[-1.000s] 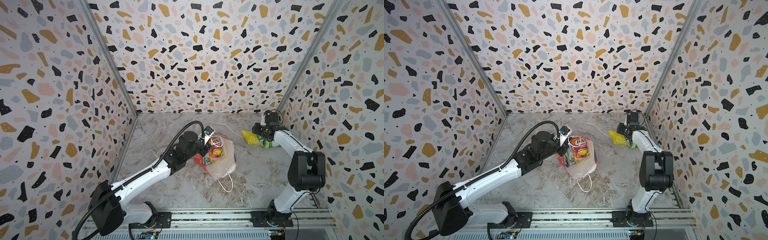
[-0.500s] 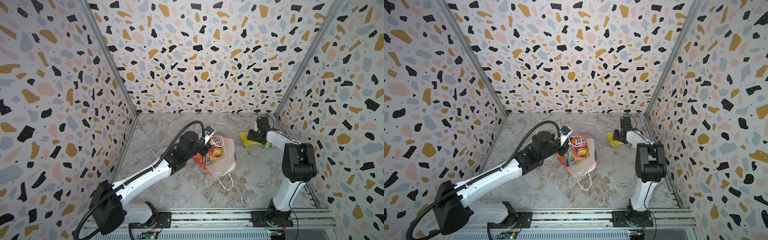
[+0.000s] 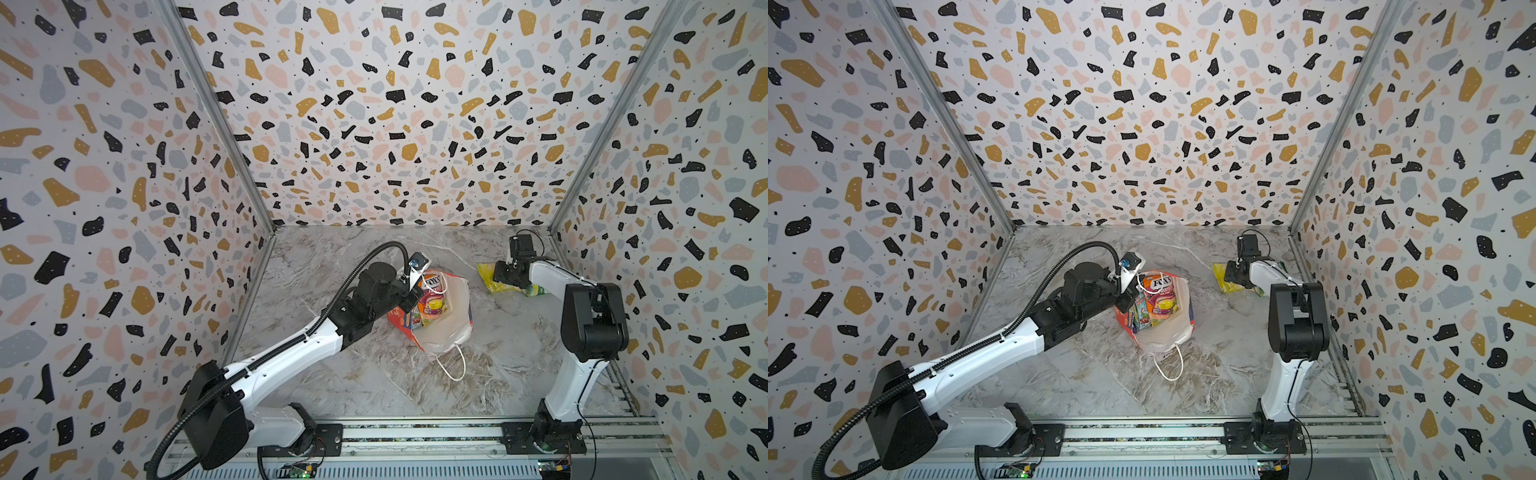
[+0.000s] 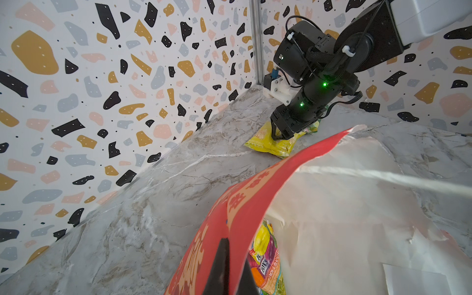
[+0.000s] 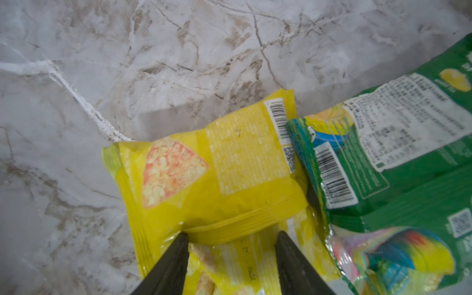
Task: Take the snacks out of the paper bag
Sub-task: Place the snack at the top-right of the table, then pick up the snack from the paper bag.
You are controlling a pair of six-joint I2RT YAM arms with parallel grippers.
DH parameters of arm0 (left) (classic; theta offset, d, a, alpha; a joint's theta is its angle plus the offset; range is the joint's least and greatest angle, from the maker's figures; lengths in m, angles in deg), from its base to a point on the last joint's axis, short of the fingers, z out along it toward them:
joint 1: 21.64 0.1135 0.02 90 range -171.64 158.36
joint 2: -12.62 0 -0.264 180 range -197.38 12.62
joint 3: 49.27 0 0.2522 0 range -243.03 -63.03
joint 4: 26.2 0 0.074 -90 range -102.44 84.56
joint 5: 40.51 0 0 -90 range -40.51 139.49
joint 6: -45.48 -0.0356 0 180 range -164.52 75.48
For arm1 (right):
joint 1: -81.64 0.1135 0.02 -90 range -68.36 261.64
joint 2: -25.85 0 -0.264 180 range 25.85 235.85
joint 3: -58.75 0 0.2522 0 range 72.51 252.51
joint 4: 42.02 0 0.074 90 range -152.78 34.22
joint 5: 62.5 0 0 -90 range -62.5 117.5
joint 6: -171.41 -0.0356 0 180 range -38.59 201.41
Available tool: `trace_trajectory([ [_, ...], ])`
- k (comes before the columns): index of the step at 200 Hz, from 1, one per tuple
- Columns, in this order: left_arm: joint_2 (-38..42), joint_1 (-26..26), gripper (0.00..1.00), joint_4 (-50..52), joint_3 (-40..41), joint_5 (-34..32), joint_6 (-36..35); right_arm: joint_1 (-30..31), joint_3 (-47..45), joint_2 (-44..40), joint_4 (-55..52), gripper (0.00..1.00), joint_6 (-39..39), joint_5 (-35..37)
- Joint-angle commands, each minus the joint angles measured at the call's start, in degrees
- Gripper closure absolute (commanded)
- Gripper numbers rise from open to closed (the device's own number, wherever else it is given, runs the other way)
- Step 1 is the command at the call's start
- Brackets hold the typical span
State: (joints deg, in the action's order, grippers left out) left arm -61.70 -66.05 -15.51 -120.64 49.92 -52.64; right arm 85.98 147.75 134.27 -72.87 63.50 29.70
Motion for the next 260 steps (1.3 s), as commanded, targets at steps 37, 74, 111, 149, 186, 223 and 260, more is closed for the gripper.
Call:
trace_trajectory([
  [37,2.29,-0.23,1.00,-3.77,0.67,5.63,-1.80,3.62,2.14,-18.45,-3.48,0.41,-0.86,-2.76],
  [74,3.99,-0.28,1.00,-2.02,1.05,4.50,-1.20,11.58,-7.50,-36.33,-0.02,0.49,0.45,-5.13],
  [111,4.96,-0.64,1.00,1.88,0.76,4.05,0.81,26.02,-21.06,-54.08,6.46,0.73,-0.48,-6.12],
  [149,5.70,-1.19,1.00,5.40,0.49,4.62,3.06,41.39,-31.11,-64.90,11.17,0.82,-4.09,-2.92],
  [186,4.33,-2.41,1.00,7.99,-0.14,4.29,3.86,53.84,-38.59,-67.49,15.52,0.83,-3.65,4.22],
  [223,4.03,-3.22,1.00,10.40,-0.96,2.92,3.89,59.90,-45.08,-66.12,22.48,0.84,-4.56,9.83],
  [260,3.85,-3.32,1.00,12.35,-2.64,1.69,4.01,62.00,-50.32,-62.79,30.96,0.86,-6.19,14.54],
])
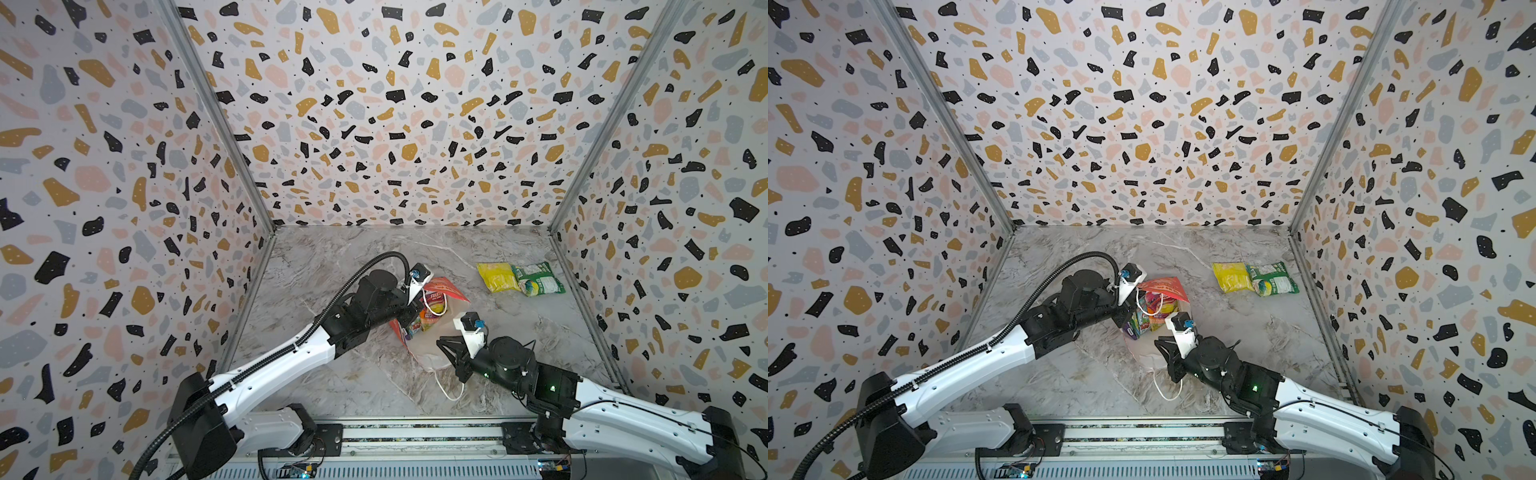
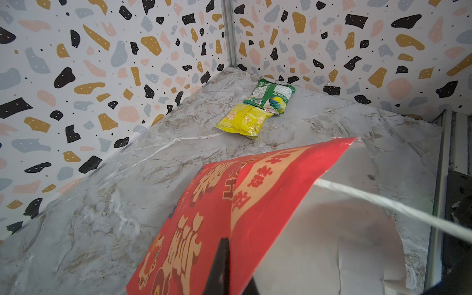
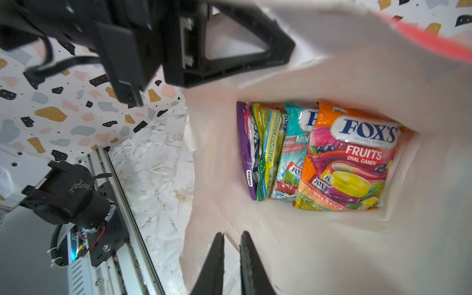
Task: Take the snacks out of the paper bag
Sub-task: Pick up the snack from the paper bag.
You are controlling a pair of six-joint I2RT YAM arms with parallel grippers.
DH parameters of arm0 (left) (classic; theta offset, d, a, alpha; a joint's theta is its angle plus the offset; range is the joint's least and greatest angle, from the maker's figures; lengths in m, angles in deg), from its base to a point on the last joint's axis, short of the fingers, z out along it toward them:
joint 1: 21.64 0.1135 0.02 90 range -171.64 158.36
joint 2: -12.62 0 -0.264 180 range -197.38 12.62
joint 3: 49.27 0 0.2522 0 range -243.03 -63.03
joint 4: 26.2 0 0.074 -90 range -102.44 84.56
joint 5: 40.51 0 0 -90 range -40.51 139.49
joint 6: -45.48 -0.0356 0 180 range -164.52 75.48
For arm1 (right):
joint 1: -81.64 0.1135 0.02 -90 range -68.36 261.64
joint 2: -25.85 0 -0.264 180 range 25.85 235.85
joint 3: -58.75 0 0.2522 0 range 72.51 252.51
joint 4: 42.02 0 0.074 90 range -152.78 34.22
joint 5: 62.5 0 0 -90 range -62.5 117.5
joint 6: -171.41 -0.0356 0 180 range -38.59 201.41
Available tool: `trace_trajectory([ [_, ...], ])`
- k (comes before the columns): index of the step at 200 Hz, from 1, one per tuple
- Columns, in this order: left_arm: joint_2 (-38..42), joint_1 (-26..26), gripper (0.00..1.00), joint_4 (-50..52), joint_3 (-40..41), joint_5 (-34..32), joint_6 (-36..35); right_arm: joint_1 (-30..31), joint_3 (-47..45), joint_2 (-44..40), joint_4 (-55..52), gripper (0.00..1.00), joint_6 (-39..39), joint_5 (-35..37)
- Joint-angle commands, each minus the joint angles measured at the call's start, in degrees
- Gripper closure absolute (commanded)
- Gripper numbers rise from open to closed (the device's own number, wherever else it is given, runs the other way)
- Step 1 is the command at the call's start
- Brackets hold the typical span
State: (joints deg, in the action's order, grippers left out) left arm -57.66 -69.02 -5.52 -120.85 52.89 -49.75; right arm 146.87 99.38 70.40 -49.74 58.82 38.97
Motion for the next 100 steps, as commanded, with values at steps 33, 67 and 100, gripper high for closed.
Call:
trace_trajectory([
  [33,-0.54,-0.39,1.00,2.40,-2.78,-1.12,1.22,1.55,-1.30,6.75,10.51,0.86,1.30,7.12],
  [67,-0.86,-0.39,1.00,2.36,-3.22,-0.51,1.29,1.54,1.66,12.76,11.29,0.86,2.81,9.34],
  [100,-0.39,-0.51,1.00,2.05,-3.35,-0.44,1.25,1.32,4.67,20.30,11.63,0.85,4.27,11.87],
])
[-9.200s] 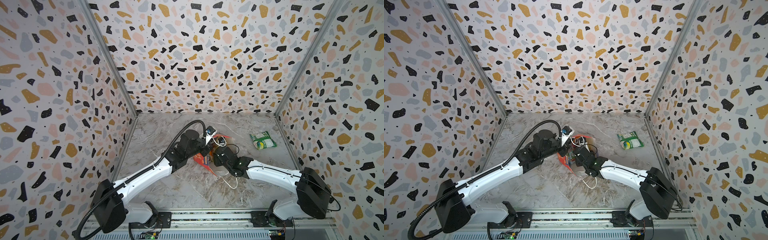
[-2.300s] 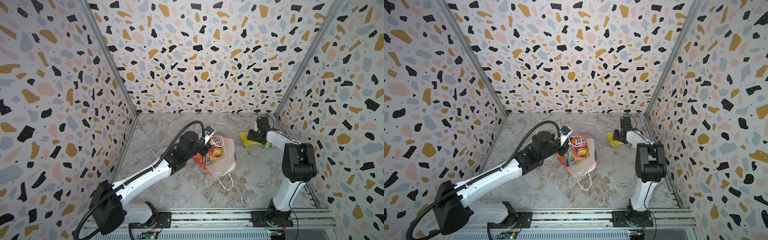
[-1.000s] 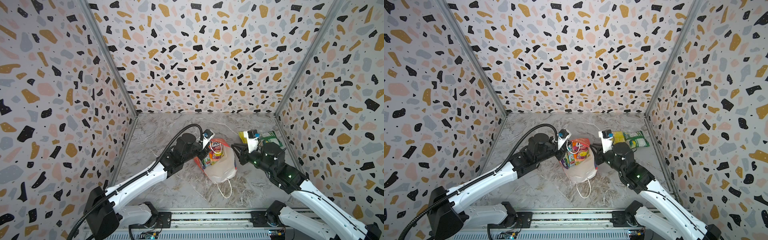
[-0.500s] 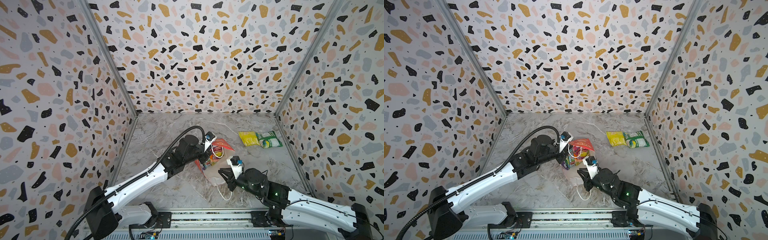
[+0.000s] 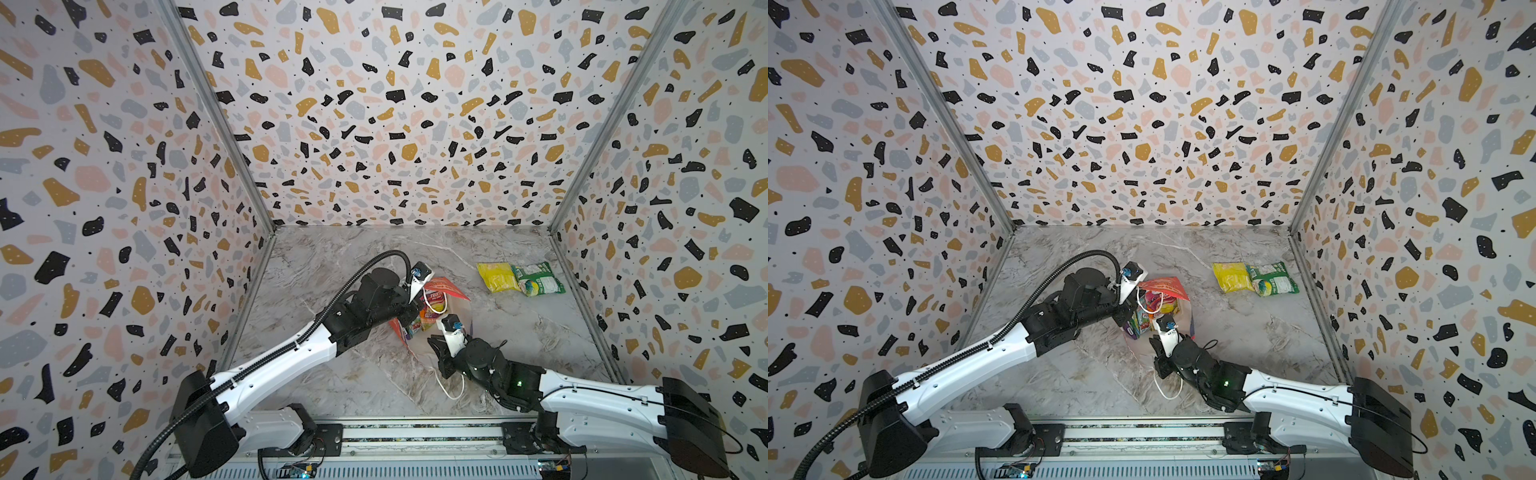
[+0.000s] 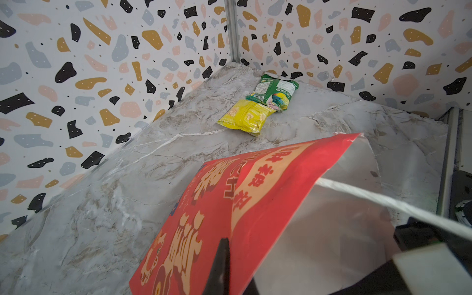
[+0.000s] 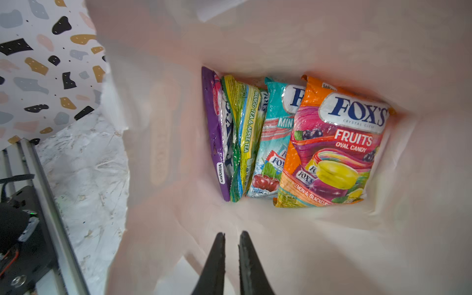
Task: Take the snacks out of the paper bag
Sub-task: Pick up the snack from the paper bag.
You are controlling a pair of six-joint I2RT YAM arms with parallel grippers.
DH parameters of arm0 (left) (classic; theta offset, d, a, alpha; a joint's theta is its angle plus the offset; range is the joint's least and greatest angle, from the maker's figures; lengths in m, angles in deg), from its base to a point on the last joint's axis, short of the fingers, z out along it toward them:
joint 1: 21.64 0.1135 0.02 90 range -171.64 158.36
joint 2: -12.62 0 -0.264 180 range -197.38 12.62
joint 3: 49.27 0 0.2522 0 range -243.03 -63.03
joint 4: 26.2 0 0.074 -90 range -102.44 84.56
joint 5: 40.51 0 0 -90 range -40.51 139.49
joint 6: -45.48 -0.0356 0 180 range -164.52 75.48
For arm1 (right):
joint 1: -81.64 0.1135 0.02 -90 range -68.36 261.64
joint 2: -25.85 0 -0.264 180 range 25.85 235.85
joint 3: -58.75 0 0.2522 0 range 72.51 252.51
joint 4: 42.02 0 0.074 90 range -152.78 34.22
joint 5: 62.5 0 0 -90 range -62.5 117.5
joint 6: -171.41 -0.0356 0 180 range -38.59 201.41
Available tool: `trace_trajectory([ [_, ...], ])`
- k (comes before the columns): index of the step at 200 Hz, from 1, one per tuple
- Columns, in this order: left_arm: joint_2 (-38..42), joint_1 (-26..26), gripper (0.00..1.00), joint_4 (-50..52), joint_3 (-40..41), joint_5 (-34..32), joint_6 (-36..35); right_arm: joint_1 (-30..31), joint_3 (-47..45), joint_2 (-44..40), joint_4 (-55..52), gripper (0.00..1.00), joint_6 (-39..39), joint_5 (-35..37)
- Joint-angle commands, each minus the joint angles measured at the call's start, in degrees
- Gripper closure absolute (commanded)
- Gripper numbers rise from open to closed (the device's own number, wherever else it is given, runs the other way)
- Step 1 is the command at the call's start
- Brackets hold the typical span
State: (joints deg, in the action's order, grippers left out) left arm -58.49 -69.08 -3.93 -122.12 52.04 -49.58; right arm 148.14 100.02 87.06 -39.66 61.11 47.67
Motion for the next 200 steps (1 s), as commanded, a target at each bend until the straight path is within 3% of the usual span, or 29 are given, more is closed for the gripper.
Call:
trace_trajectory([
  [1,0.44,-0.41,1.00,0.45,-2.04,0.43,1.05,0.04,4.17,3.87,1.55,0.85,2.00,3.28],
  [109,1.37,-0.51,1.00,-1.97,-0.45,3.54,-0.54,-4.73,10.41,21.21,7.49,0.77,1.56,-0.83],
  [200,2.95,-0.64,1.00,-3.91,2.96,7.04,-2.18,-6.65,11.92,23.37,12.79,0.70,-2.21,-5.74],
])
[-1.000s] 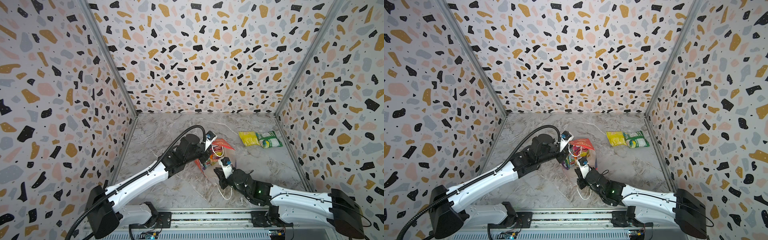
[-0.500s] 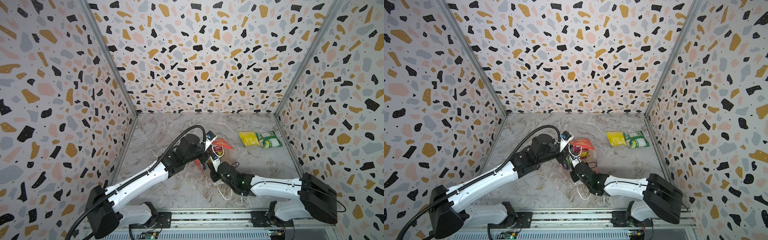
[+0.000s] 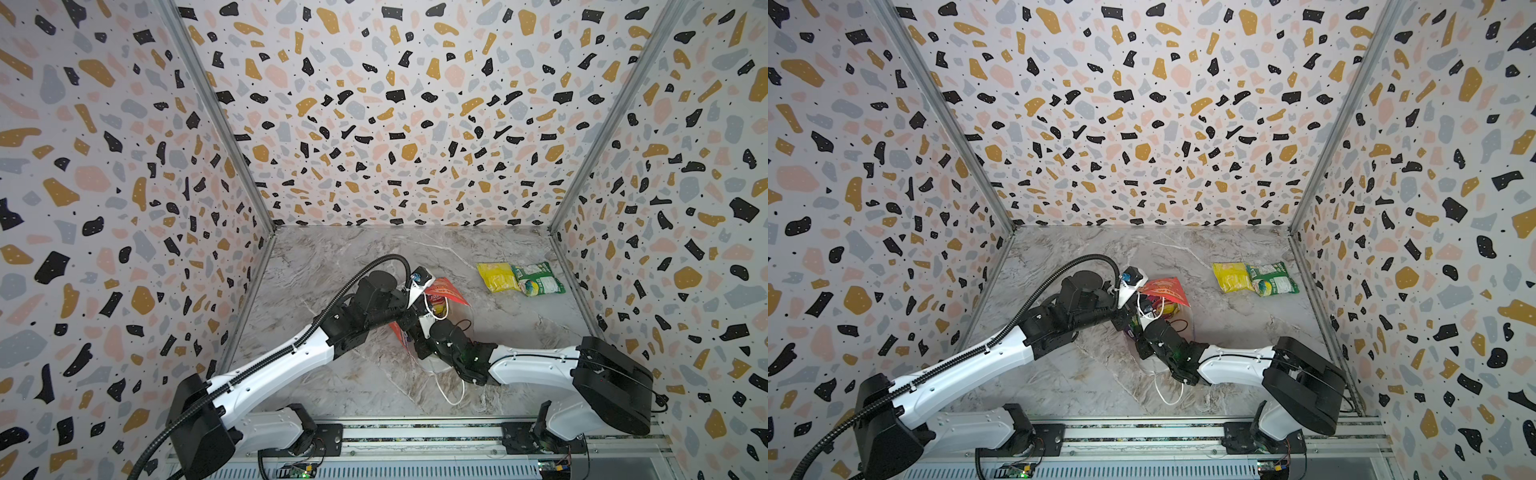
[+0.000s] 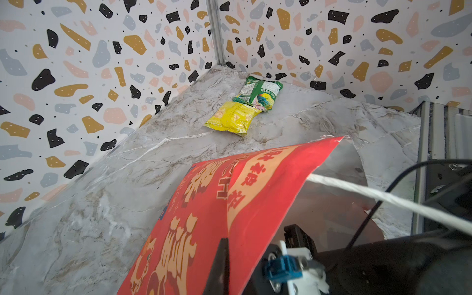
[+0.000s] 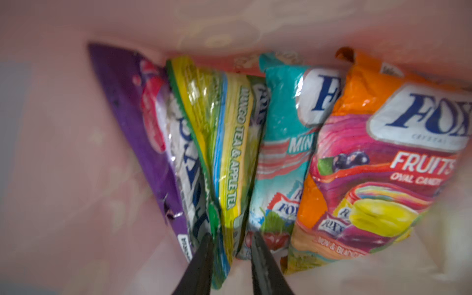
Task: Take the snacks out of the paper bag
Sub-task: Pick up the snack from the paper bag.
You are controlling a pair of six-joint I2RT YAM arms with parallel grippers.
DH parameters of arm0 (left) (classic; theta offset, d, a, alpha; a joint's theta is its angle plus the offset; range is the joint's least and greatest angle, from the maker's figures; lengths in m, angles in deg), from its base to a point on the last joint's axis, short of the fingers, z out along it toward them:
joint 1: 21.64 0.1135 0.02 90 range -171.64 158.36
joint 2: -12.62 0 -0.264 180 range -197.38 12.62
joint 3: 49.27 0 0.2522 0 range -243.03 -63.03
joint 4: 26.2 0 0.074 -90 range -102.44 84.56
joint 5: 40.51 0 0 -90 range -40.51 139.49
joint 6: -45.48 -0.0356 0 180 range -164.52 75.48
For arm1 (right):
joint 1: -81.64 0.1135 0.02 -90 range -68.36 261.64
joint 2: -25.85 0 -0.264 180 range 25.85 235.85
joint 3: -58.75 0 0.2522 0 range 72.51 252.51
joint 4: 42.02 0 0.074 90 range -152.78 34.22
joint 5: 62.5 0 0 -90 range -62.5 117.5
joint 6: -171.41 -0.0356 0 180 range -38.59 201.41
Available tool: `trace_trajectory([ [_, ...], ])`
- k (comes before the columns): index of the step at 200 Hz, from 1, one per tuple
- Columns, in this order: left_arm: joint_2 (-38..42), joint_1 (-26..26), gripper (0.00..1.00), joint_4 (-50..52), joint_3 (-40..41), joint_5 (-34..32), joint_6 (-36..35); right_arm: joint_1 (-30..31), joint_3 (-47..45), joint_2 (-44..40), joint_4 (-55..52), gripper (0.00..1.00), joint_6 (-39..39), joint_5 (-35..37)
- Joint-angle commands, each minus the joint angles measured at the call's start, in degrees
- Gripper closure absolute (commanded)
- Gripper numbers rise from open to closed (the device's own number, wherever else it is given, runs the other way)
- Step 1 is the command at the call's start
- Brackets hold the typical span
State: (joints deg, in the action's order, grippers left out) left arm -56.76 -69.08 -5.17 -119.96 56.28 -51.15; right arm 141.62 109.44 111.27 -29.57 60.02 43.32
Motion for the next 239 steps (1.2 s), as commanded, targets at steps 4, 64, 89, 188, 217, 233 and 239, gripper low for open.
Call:
trace_trajectory([
  [4,1.27,-0.64,1.00,-2.69,0.85,3.00,-0.61,-0.15,2.67,-0.67,2.69,0.70,-1.12,-1.40],
  [64,1.09,-0.68,1.00,-3.19,0.68,2.95,-0.64,-1.44,3.95,2.31,5.07,0.70,-1.26,2.66],
  [89,1.10,-0.72,1.00,-3.31,0.73,2.88,-0.66,-2.22,4.59,3.99,5.33,0.76,-1.13,4.14],
  [188,1.45,-0.71,1.00,-3.32,0.84,1.60,-0.70,-3.74,6.79,7.24,4.15,0.95,-1.31,4.39],
  [217,1.70,-0.72,1.00,-3.28,0.86,-0.77,-0.42,-2.96,6.22,3.58,2.98,0.98,-0.24,2.65],
  [233,1.88,-0.72,1.00,-3.12,0.95,-1.63,-0.40,-2.01,5.23,0.83,2.80,0.99,1.43,1.41],
  [239,1.97,-0.72,1.00,-3.31,1.17,-2.00,-0.33,-1.92,4.87,-0.01,2.51,0.99,1.77,0.83],
])
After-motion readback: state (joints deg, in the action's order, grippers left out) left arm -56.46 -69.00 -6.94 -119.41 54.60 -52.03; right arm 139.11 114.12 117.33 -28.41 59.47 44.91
